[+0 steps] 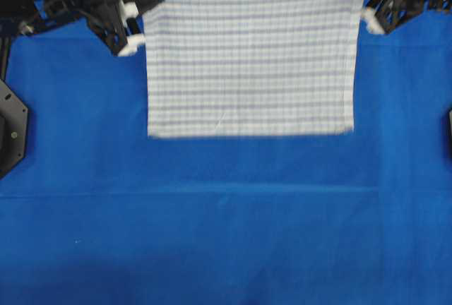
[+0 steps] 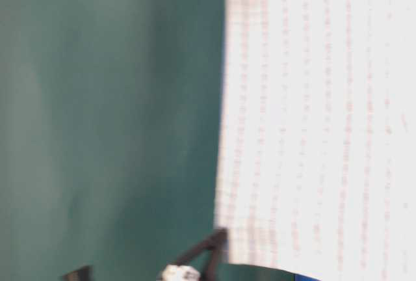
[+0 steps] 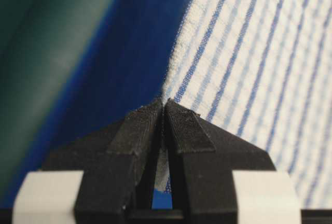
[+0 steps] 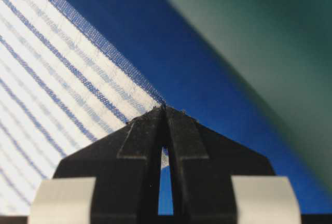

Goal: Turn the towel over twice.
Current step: 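Lift the towel by its far corners upward and away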

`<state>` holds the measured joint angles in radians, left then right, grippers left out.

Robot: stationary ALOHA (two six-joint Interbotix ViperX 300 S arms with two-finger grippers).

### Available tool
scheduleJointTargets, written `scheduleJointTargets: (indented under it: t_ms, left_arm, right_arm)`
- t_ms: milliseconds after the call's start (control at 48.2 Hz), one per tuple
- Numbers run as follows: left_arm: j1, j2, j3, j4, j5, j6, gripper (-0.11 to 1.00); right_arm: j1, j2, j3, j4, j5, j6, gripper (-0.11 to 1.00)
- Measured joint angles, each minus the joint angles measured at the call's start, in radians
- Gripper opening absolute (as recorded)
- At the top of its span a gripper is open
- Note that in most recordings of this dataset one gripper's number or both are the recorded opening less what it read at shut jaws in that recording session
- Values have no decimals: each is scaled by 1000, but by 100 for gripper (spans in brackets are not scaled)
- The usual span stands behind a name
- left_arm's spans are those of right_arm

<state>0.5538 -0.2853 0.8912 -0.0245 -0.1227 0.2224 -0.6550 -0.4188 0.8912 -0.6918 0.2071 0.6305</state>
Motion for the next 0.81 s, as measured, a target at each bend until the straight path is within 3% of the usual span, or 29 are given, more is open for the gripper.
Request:
scheduleJointTargets:
  t_ms: [394, 809]
  left_arm:
    - [20, -147, -132, 0, 121, 3, 1]
    - [17, -189, -152, 0, 144, 5, 1]
  right_arm:
    - [0, -227, -78, -25, 101, -6, 3]
    - [40, -272, -97, -25, 144, -28, 3]
